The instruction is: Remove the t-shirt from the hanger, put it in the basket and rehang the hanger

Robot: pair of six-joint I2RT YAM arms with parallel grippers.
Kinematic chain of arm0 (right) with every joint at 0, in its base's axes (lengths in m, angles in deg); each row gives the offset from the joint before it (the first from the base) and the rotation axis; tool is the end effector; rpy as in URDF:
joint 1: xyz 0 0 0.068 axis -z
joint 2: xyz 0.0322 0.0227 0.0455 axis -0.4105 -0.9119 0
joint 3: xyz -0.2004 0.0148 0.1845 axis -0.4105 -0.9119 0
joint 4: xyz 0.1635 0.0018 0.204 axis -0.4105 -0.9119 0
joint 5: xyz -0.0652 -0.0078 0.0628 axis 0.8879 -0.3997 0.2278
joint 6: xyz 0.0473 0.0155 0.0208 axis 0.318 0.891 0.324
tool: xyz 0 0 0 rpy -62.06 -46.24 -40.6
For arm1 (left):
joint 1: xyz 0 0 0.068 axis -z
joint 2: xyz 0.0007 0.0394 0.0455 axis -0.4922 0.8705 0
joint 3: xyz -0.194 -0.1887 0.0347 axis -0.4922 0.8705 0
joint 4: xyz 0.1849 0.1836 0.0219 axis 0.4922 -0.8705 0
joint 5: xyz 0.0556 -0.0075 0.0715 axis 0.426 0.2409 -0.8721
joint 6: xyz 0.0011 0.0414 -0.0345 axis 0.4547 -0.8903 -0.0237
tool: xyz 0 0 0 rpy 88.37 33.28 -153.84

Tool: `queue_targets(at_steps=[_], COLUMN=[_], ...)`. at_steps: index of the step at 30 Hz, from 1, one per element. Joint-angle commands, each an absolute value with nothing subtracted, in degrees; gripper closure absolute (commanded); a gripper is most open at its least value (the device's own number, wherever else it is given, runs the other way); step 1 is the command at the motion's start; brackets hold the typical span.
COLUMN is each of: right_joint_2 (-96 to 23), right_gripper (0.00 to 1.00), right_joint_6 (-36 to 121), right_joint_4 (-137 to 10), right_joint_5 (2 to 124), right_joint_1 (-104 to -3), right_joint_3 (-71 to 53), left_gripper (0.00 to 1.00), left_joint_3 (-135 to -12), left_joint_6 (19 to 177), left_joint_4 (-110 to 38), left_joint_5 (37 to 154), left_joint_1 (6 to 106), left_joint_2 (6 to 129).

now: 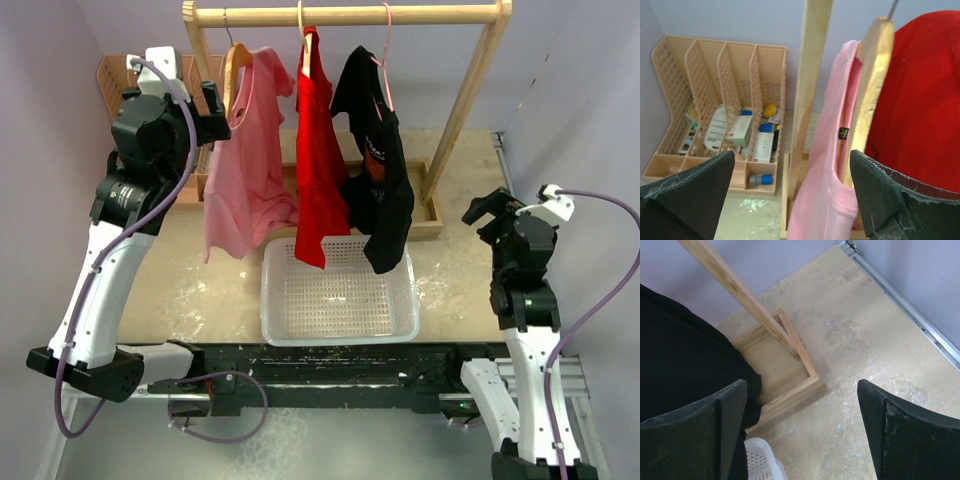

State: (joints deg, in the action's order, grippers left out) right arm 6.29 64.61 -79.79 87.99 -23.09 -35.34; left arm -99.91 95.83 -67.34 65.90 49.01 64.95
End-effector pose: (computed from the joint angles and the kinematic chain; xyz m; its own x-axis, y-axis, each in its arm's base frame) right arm 0.1480 -0.0136 0.3718 0.0659 0.4581 -0.8865 0.3255 0.8299 0.4530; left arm 0.2315 -0.0683 0.5215 -0.0447 -0.1532 -0.9872 -0.0391 0.9877 -0.1515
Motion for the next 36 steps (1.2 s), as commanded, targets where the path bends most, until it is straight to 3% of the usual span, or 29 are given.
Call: queue_targets(at_steps=[1,14,20,32,36], right_joint_2=[9.16,9.15,9.59,10.49,10.21], right_gripper=[0.13,0.25,0.25,0.26,0.26], right_joint_6=[61.53,60.71,60.80,61.01,61.30], right_joint_4=[-76.43,-76.26,-76.04,-77.19,-77.44], right_joint_5=[86.27,82.95,82.09,82.10,81.90], right_joint_1=[-23.01,-23.01,-23.01,-23.00,-23.01], right_joint_3=[-33.24,-32.45,-32.28,-32.07,-32.23], left_gripper=[0.01,0.01,0.01,0.00,0.08], left_joint_3=[-106.76,-114.25,-121.75,-120.32,-120.73], left_joint_6=[94.48,95.91,96.00,94.93,94.13], left_joint_4=[-61.90,-66.54,-72.45,-71.14,-70.62], left_joint_5=[73.28,76.85,75.98,79.14,79.80], left_joint_1=[49.08,49.09,49.11,49.12,49.12], left_joint_2=[65.95,73.07,79.31,81.31,82.65])
